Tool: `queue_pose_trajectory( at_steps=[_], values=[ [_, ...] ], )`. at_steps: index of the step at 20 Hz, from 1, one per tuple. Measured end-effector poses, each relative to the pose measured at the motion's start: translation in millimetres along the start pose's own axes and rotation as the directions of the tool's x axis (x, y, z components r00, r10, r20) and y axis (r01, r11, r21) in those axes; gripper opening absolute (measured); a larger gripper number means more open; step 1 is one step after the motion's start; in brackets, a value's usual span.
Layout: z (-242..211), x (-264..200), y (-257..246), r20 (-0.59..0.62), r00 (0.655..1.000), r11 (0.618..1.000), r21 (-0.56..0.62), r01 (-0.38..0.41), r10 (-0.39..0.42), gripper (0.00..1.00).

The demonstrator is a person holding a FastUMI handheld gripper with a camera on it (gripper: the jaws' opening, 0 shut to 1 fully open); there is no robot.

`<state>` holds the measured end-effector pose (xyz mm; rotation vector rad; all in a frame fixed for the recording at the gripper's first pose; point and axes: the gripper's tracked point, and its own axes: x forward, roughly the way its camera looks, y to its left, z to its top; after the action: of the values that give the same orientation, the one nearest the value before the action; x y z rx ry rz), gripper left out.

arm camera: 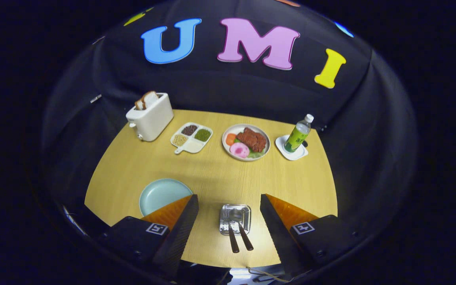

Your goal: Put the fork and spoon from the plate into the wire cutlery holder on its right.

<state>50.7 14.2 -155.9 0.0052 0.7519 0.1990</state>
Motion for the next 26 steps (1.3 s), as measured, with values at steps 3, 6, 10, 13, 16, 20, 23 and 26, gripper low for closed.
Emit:
queue_pose_trajectory(
  at_steps=[3, 6, 10, 13, 16, 20, 23, 26],
  values=[
    [25.7, -28.5, 11.0, 0.153, 0.988, 1.0, 0.008, 0.03, -0.031, 0.97],
    [38.6, -56.5, 24.1, 0.299, 0.952, 0.998, 0.041, 0.05, -0.06, 0.97],
    [39.0, -78.2, 49.6, 0.41, 0.911, 0.999, 0.031, 0.041, -0.05, 0.97],
    [38.9, -83.8, 60.7, 0.425, 0.905, 0.999, -0.005, 0.039, -0.033, 0.97],
    [41.1, -87.0, 64.3, 0.435, 0.899, 0.999, 0.011, 0.036, -0.037, 0.98],
    [43.4, -91.2, 66.8, 0.451, 0.892, 0.999, 0.011, 0.038, -0.039, 0.98],
    [41.1, -91.9, 65.9, 0.447, 0.894, 0.999, 0.011, 0.037, -0.039, 0.98],
    [38.1, -91.5, 64.2, 0.443, 0.896, 0.999, 0.011, 0.038, -0.039, 0.98]
  ],
)
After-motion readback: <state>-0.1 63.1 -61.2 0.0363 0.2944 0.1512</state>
